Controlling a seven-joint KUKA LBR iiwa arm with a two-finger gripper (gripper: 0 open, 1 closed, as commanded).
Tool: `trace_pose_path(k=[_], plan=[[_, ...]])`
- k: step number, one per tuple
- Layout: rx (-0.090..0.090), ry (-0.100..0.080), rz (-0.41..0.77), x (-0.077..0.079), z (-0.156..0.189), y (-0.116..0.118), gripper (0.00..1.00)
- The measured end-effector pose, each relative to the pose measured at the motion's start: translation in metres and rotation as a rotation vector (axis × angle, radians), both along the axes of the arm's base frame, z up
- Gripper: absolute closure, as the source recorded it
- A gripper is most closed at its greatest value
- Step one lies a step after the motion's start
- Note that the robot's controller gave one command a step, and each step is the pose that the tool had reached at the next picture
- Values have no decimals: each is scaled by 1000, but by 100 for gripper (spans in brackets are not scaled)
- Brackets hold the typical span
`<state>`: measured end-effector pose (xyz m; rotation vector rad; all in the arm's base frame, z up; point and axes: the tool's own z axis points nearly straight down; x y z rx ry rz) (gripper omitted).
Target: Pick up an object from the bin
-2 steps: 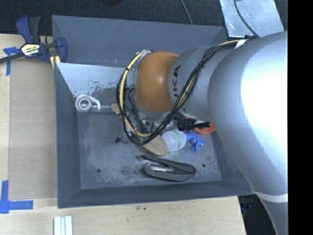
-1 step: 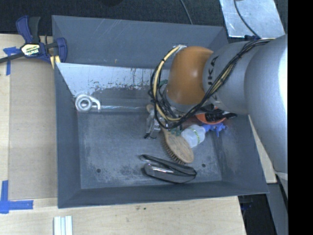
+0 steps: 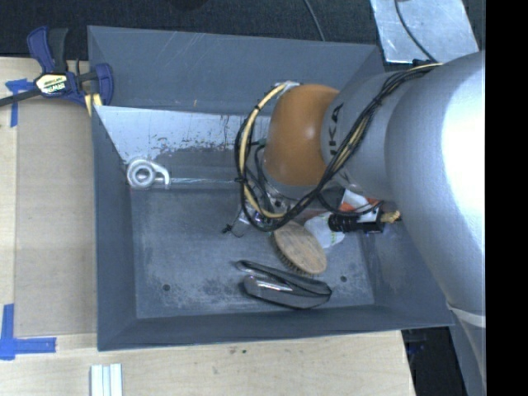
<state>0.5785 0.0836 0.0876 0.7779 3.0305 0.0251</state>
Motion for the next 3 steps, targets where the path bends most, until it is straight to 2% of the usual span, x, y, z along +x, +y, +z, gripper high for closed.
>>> trace_pose_path(k=[1,2,3], plan=[[2,-1,42,7,4,-2,100],[-1,-4,291,-26,6,-3,100],[-3,-10,135,5,35,-112,100]])
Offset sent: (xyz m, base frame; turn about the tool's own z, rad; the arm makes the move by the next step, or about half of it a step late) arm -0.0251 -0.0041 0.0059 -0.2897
